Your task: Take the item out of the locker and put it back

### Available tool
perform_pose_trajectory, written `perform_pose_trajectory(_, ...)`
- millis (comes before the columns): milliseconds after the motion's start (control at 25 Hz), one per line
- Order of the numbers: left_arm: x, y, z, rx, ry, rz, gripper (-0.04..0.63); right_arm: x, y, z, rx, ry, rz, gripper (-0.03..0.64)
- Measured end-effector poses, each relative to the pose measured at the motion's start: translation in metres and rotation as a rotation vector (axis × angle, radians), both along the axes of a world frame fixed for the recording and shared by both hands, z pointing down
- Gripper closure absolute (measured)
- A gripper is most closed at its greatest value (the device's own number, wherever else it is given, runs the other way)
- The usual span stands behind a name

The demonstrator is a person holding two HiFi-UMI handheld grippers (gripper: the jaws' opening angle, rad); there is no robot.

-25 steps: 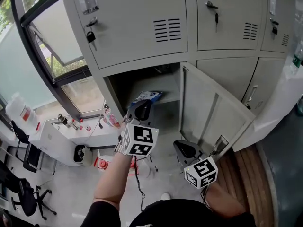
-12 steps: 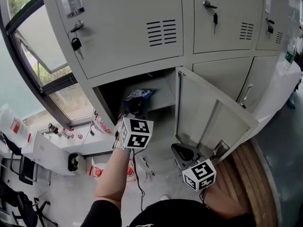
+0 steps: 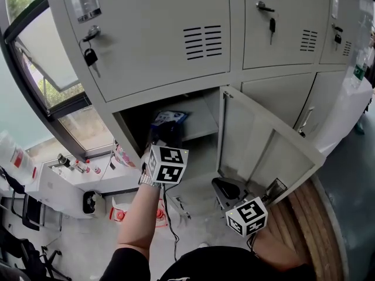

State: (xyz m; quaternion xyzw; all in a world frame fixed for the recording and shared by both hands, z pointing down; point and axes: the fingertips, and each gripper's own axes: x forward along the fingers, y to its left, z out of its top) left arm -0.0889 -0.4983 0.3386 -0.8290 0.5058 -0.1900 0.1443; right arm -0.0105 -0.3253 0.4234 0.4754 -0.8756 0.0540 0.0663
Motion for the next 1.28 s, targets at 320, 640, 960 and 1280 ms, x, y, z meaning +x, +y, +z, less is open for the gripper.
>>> perform_pose_trajectory(320, 0.005, 0.0, 0.006, 0.014, -0.076, 0.001, 0.564, -0.005, -0.005, 0.003, -0.007, 0.0, -0.02, 0.565)
perform_pose_trajectory(640, 0.011, 0.002, 0.011, 0.006, -0.089, 0.019, 0.474, -0.008, -0.004, 0.005, -0.013, -0.003, -0.033, 0.565)
perform_pose_trajectory(960, 0.01, 0.007, 0.007, 0.013, -0.019, 0.022, 0.445, -0.005, 0.002, 0.006, -0.012, -0.006, -0.043, 0.565)
perform_pose_trajectory(1280, 0.0, 0.032, -0.001, 0.014, 0.01, -0.021, 0.445, -0.008, 0.017, 0.004, -0.006, -0.002, -0.11, 0.565)
